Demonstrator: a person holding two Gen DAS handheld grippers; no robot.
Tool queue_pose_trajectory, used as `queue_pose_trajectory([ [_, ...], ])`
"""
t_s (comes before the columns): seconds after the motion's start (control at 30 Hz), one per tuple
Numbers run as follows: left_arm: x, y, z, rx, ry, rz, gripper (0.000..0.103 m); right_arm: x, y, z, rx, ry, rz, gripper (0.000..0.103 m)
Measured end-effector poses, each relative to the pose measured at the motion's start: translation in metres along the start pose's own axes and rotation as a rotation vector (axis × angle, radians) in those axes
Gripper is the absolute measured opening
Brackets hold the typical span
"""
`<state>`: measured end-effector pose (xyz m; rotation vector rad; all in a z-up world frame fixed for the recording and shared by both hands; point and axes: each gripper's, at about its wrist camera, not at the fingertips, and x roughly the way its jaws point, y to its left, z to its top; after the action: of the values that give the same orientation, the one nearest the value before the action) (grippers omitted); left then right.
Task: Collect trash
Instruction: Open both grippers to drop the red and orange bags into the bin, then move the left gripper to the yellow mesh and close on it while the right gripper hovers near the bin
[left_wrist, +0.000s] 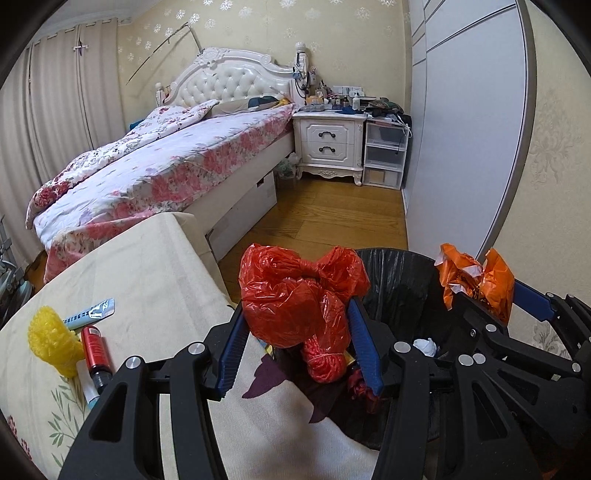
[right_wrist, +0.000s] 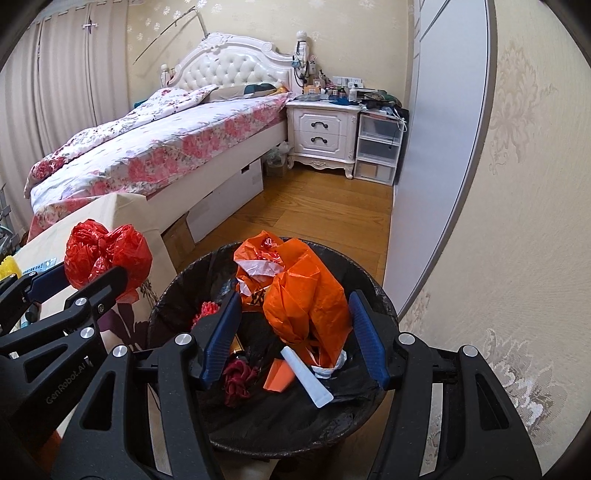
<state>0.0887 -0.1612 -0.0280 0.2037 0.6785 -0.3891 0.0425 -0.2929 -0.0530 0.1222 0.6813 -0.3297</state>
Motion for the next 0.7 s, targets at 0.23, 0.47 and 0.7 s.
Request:
queue_pose_trajectory([
  [0.23, 0.003, -0.001, -0.002, -0.005, 0.009, 0.007, 0.066, 0.003, -0.006, -0.004, 0.035, 0.006, -0.017, 0.066],
  [0.47, 0.001, 0.001, -0.001, -0.014, 0.007, 0.010, 0.073, 0.001, -0.010, -0.004, 0.043, 0.000, -0.026, 0.067],
  [0.7, -0.005, 0.010, 0.000, -0.037, 0.004, 0.020, 0.074, -0.002, -0.007, -0.004, 0.037, 0.001, -0.020, 0.067],
])
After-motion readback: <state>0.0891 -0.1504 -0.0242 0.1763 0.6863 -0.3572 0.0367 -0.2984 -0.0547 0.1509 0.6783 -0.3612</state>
